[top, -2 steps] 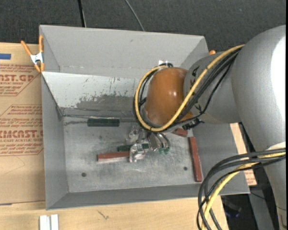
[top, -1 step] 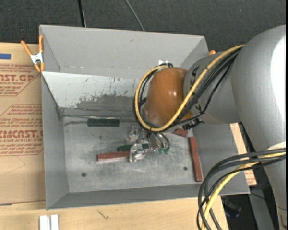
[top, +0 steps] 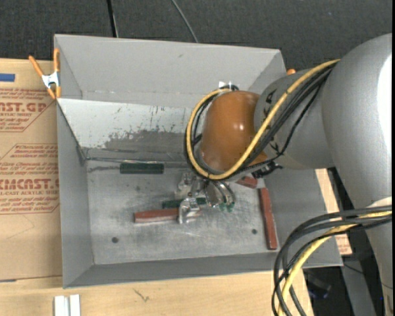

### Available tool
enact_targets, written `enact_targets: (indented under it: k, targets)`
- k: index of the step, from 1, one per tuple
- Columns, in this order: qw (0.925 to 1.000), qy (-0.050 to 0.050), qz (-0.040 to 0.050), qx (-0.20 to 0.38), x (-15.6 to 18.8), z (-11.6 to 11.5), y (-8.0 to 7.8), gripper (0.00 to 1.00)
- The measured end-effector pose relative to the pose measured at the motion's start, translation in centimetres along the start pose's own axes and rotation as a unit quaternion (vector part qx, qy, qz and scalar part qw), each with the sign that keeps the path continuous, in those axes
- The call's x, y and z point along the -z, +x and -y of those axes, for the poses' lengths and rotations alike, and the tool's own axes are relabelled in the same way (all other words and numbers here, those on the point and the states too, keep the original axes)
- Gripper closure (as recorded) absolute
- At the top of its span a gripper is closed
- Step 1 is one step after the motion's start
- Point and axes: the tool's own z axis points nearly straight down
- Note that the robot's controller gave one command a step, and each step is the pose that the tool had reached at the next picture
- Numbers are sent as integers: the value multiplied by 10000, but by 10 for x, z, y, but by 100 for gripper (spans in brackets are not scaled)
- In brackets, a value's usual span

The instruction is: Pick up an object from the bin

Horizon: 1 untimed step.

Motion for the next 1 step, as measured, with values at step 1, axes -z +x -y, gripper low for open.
enact_targets:
  k: [1]
  targets:
    - [10000,8,-40,1,27,0,2,100]
